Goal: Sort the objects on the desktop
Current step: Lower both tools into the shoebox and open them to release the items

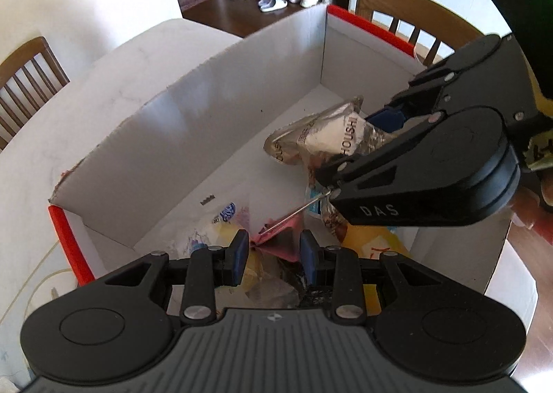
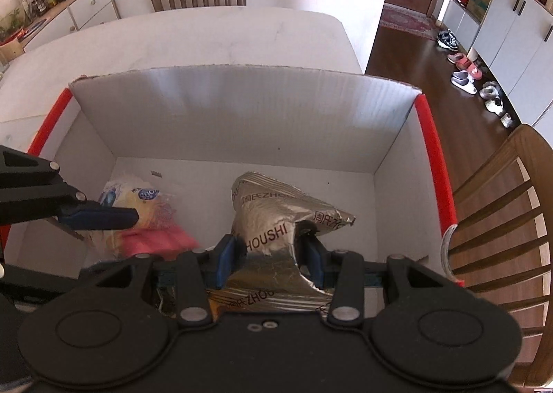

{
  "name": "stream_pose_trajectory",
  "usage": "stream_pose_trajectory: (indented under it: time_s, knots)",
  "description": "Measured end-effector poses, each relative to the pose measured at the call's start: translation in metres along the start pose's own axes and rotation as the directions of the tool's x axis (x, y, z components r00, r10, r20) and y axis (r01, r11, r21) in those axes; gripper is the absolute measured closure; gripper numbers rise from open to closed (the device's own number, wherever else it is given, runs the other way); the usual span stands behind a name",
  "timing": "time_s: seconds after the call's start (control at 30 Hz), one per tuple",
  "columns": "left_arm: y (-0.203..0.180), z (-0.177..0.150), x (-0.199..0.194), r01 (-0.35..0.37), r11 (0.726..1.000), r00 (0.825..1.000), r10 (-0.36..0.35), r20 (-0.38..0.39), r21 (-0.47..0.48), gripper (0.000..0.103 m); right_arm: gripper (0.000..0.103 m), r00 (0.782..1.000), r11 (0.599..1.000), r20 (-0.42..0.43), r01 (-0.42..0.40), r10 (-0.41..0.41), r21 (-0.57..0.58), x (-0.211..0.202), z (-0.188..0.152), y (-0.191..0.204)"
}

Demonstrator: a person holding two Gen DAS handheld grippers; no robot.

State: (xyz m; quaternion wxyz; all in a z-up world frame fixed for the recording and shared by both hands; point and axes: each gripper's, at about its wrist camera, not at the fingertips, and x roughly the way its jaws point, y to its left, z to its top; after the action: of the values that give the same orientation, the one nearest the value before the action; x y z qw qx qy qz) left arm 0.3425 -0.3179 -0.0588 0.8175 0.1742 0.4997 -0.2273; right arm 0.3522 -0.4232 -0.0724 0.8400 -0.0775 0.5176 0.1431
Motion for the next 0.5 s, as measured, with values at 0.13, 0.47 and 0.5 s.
stream_pose_trajectory:
  time_s: [0.13, 0.47, 0.5]
  knots:
    - [0.001, -0.002, -0.002, 0.009, 1.0, 1.0, -0.009, 0.0, -0.01, 0.072, 0.06, 1.0, 1.0, -0.005, -0.003, 0.003, 0.015, 0.0, 0.002, -0.003]
    - [0.01, -0.004, -0.018, 0.021, 0.999, 0.999, -0.02, 0.033, -0.05, 0.072, 0.045, 1.0, 1.0, 0.016, -0.004, 0.004, 0.021, -0.013, 0.003, -0.009]
    - [0.011, -0.004, -0.02, 0.023, 0.998, 0.999, -0.021, 0.039, -0.054, 0.072, 0.042, 1.0, 1.0, 0.021, -0.004, 0.003, 0.018, -0.016, 0.003, -0.009]
